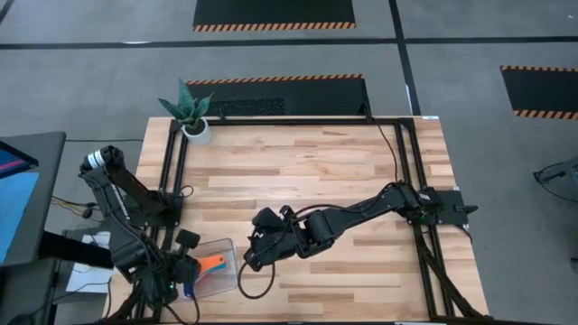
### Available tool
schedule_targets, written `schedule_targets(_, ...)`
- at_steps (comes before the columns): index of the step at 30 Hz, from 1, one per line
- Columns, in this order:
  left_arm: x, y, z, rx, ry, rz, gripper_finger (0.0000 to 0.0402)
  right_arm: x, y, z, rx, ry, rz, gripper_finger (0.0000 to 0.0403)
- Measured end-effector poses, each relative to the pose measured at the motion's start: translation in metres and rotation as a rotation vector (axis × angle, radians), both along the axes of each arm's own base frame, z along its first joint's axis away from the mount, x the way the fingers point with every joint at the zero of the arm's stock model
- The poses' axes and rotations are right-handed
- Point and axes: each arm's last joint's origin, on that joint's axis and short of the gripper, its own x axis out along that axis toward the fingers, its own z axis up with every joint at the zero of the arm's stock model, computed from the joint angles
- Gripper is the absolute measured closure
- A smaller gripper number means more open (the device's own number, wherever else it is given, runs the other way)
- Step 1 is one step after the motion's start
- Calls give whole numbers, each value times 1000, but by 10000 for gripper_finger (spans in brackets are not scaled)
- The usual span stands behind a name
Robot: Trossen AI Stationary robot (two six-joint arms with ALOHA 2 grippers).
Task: Nest measuring cups in basket
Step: Stack the dark blue measuring cup on top of the orange measuring cup in the transparent bin
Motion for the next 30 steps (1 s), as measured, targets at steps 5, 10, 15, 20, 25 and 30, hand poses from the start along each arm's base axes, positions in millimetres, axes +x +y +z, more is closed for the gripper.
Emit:
schedule_targets(5,-2,1,-10,14,16,27,401,1,2,-1,11,-12,-1,226)
schedule_targets(10,-6,6,-30,34,101,75,401,1,4,3,5,-40,-4,226)
schedule_targets(15,-5,-5,-32,-64,65,29,402,0,3,4,2,-38,-6,226)
schedule_targets(20,-9,-8,-53,-105,96,9,401,0,3,4,2,-39,-5,226)
schedule_targets(25,-8,-4,-57,-86,103,21,401,0,3,4,2,-40,-5,226)
schedule_targets(30,-9,0,-57,-43,116,-3,401,1,0,4,2,-40,-12,226)
